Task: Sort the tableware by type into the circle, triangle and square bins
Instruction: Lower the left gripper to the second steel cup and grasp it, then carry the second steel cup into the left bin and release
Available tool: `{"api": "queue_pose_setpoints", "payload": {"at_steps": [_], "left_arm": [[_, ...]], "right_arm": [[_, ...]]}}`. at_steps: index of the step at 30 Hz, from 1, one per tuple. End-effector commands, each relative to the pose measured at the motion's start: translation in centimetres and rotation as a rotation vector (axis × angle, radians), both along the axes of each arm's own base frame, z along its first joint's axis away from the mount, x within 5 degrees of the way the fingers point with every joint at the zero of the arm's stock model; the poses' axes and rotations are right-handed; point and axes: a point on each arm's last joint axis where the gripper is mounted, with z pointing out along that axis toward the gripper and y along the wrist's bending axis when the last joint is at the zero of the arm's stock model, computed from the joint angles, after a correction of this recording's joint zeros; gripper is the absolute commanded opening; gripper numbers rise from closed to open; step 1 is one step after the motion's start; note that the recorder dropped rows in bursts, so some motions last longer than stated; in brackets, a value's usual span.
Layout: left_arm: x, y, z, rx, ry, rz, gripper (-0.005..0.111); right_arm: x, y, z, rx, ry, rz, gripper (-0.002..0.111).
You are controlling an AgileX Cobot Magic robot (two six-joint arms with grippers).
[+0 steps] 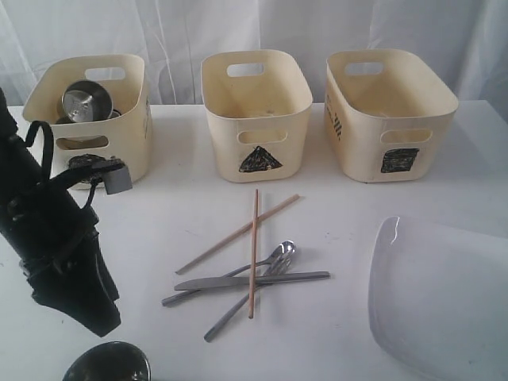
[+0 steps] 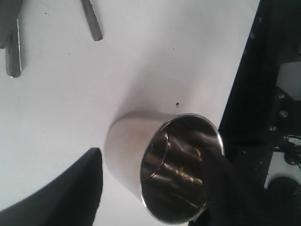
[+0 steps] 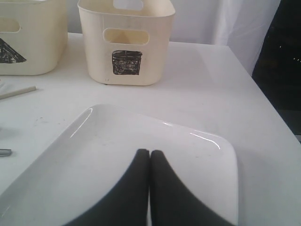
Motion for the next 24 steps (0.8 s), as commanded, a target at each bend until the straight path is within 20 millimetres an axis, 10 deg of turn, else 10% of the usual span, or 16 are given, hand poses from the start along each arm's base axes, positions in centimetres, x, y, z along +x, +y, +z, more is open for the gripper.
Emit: {"api": "queue_pose_setpoints", "payload": {"at_steps": [1, 10, 14, 17, 24], "left_arm": [[-1.0, 0.3, -1.6, 0.026, -0.002, 0.019, 0.064], [-2.3, 1.6, -6.5, 0.094, -0.157, 0.101, 0.061], [-1.8, 1.8, -6.9, 0.135, -0.187, 0.191, 0.012], [-1.1, 1.7, -6.3, 0.138, -0.191, 0.267, 0.0], [5.6, 3.2, 4.5, 0.034, -1.066, 0.611, 0.0]], "right_arm": [[0.0, 0.0, 0.0, -0.003, -0.007, -0.001, 0.0], [0.0, 0.0, 0.0, -0.003, -0.007, -0.001, 0.0], [0.0, 0.0, 0.0, -0.003, -0.007, -0.001, 0.0], [0.0, 0.0, 0.0, -0.003, -0.007, -0.001, 0.0], [0.0, 0.0, 0.0, -0.003, -0.007, -0.001, 0.0]]}}
